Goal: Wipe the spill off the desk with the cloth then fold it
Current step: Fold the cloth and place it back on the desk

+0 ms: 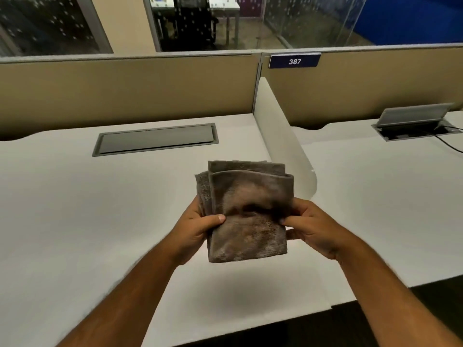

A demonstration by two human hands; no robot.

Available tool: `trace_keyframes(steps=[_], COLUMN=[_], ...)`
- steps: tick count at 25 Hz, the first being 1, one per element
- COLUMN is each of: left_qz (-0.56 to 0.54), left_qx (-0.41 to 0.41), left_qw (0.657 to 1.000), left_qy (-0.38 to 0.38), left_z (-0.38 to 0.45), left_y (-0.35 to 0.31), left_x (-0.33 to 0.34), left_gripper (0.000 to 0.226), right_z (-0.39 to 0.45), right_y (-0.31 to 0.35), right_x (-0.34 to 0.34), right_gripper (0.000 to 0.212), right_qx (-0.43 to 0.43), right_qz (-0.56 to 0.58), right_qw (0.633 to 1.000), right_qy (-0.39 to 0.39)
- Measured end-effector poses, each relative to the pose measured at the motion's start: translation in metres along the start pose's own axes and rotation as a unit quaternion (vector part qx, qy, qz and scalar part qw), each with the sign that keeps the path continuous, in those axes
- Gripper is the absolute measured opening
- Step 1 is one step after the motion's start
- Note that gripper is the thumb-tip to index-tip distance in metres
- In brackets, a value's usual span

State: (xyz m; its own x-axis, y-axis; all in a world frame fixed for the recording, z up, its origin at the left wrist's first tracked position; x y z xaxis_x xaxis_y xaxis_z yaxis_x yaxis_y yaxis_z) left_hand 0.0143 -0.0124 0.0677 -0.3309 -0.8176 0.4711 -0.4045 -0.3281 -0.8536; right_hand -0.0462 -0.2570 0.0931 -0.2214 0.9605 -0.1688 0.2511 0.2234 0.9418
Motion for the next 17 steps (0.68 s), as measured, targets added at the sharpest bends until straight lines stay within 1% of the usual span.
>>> trace_keyframes(steps=[2, 5, 6, 8, 10, 11, 12, 13, 14, 16, 17], left_qz=[0.012, 0.056, 0.063, 0.055, 0.074, 0.093, 0.097, 0.07, 0.015, -0.113, -0.125], left_qx=[0.031, 0.043, 0.04, 0.038, 0.055, 0.055, 0.047, 0.036, 0.023, -0.027, -0.059], left_qw=[0.999, 0.996, 0.995, 0.994, 0.991, 0.988, 0.988, 0.991, 0.993, 0.982, 0.976], left_qy=[-0.015, -0.05, -0.061, -0.083, -0.1, -0.107, -0.109, -0.109, -0.114, -0.152, -0.169], left_z=[0.014, 0.037, 0.041, 0.048, 0.048, 0.046, 0.042, 0.037, 0.033, 0.029, 0.03], left_y=[-0.003, 0.011, 0.016, 0.025, 0.031, 0.034, 0.036, 0.038, 0.041, 0.048, 0.051], left_x=[0.005, 0.018, 0.02, 0.024, 0.021, 0.018, 0.013, 0.011, 0.008, -0.002, -0.005], left_gripper=[0.064, 0.039, 0.041, 0.045, 0.045, 0.041, 0.032, 0.021, 0.026, 0.051, 0.057], right_z=[0.019, 0.046, 0.053, 0.065, 0.072, 0.074, 0.076, 0.079, 0.08, 0.086, 0.09], right_y=[0.007, -0.002, -0.009, -0.027, -0.041, -0.046, -0.05, -0.053, -0.055, -0.057, -0.056], right_x=[-0.024, -0.053, -0.057, -0.06, -0.058, -0.056, -0.053, -0.049, -0.043, -0.029, -0.023], right_gripper=[0.051, 0.058, 0.056, 0.046, 0.03, 0.021, 0.02, 0.023, 0.026, 0.034, 0.034], right_qx=[-0.036, -0.036, -0.024, 0.0, 0.036, 0.057, 0.07, 0.071, 0.064, 0.05, 0.047], right_qz=[-0.062, -0.066, -0.071, -0.072, -0.03, 0.006, 0.024, 0.012, -0.021, -0.06, -0.055], right_qw=[0.997, 0.997, 0.997, 0.996, 0.998, 0.998, 0.997, 0.997, 0.998, 0.997, 0.997], right_qy=[0.01, 0.007, 0.013, 0.044, 0.05, 0.04, 0.027, 0.015, 0.008, 0.014, 0.015])
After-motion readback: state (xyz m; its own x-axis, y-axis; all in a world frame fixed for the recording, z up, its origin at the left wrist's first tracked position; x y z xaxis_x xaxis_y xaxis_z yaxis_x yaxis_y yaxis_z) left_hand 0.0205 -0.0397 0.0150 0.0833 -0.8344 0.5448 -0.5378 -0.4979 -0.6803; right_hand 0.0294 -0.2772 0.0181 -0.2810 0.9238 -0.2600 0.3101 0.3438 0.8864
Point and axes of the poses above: each hand's wrist, its own z-axis towards the middle knuckle, its own x-axis out of the palm, y = z × x, the point moved 7 cm from there along z, towards the middle knuckle, and after that the axes turned 14 degrees about -z, right-handed, at the moved point
